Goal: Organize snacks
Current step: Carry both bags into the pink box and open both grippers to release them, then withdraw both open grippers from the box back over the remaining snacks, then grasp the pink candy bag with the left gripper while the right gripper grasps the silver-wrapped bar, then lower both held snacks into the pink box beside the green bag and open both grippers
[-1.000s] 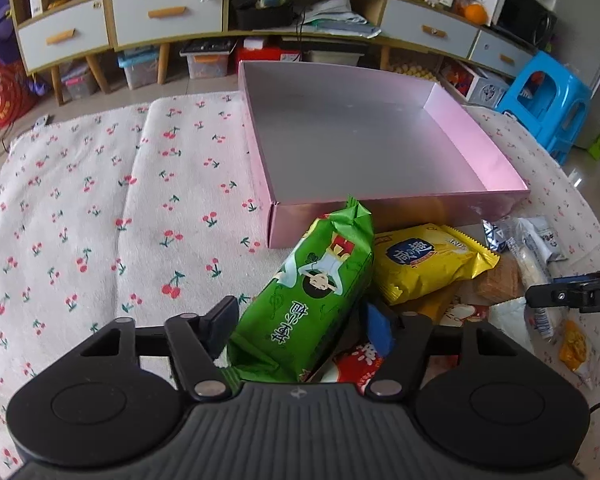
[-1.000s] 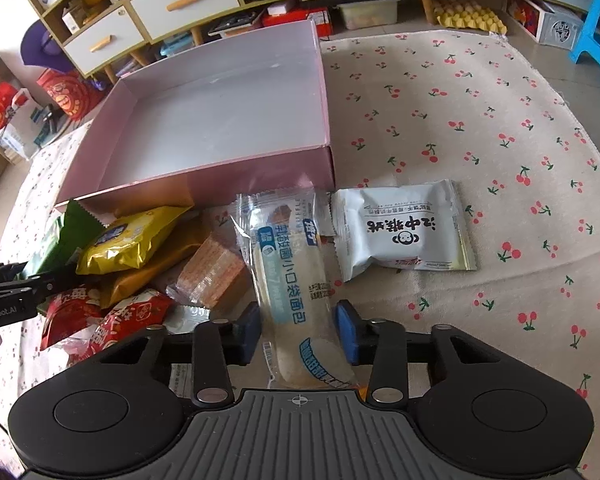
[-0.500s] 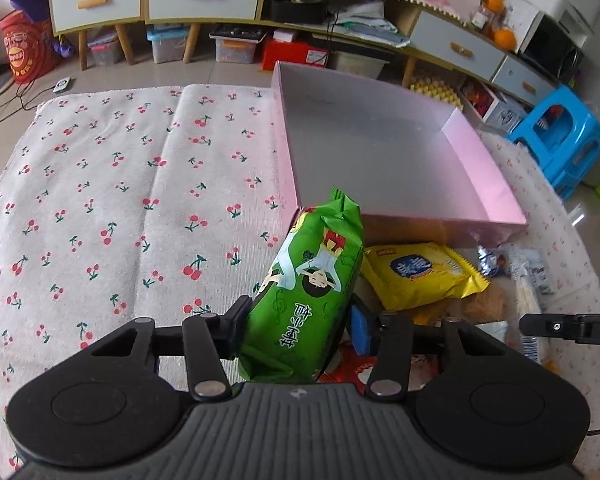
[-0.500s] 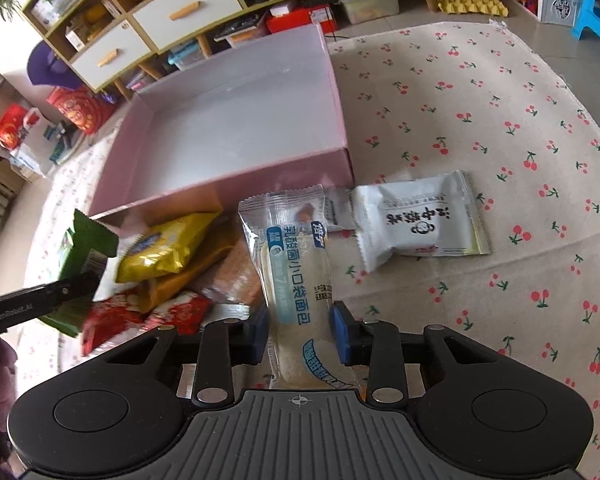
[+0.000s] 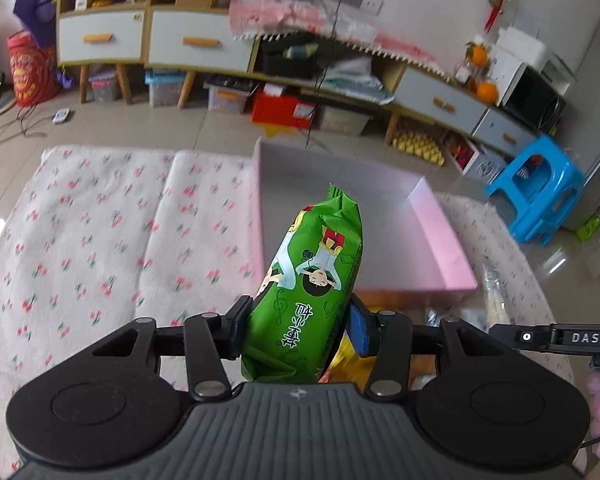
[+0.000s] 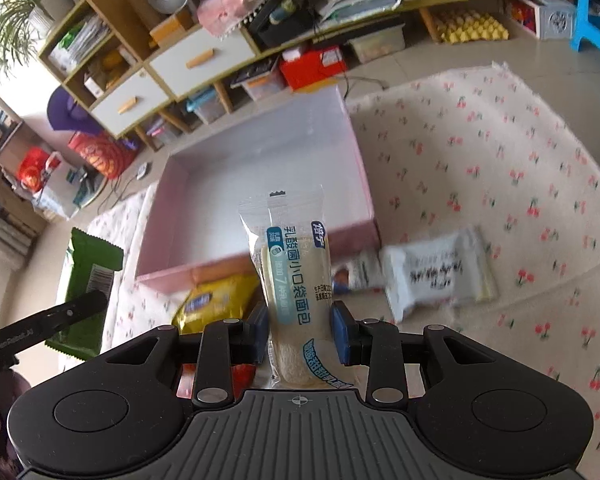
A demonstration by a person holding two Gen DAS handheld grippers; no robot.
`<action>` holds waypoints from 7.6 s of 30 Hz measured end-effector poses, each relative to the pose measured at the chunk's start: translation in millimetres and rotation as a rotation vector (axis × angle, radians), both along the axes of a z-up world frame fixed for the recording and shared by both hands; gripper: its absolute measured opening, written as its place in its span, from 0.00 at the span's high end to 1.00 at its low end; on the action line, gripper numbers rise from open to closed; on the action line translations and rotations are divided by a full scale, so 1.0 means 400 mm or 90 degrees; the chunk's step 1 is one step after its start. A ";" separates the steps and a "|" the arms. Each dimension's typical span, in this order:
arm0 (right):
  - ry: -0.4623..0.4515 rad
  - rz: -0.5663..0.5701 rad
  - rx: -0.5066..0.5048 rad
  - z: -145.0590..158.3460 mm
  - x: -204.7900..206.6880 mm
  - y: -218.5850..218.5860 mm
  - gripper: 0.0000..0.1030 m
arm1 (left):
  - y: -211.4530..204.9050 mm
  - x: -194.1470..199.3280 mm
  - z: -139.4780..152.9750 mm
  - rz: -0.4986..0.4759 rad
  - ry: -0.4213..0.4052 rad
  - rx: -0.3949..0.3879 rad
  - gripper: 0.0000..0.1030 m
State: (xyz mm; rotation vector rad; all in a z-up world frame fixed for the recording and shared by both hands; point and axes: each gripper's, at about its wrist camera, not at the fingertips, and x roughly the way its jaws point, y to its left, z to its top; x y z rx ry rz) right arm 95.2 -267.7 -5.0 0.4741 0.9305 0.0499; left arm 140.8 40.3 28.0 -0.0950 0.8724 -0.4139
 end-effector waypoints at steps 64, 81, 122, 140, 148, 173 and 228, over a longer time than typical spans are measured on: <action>-0.036 0.062 -0.105 0.050 0.082 0.030 0.22 | -0.097 -0.003 -0.003 -0.035 -0.014 0.121 0.02; 0.007 0.096 -0.117 0.036 -0.077 0.089 0.17 | -0.036 -0.132 -0.042 0.009 0.045 0.150 0.01; 0.148 0.125 -0.063 -0.144 -0.108 0.177 0.39 | 0.008 -0.157 -0.158 0.048 0.167 0.090 0.67; 0.133 0.116 -0.121 -0.144 -0.121 0.153 0.55 | 0.009 -0.162 -0.158 0.046 0.161 0.120 0.63; 0.116 0.134 -0.137 -0.141 -0.119 0.171 0.70 | 0.011 -0.161 -0.158 0.040 0.162 0.117 0.68; 0.043 0.059 -0.015 -0.019 -0.123 0.055 0.71 | 0.065 -0.159 -0.043 0.037 0.142 -0.054 0.71; -0.087 -0.056 0.136 -0.105 0.192 -0.010 0.68 | -0.136 0.130 -0.116 0.024 0.029 -0.065 0.71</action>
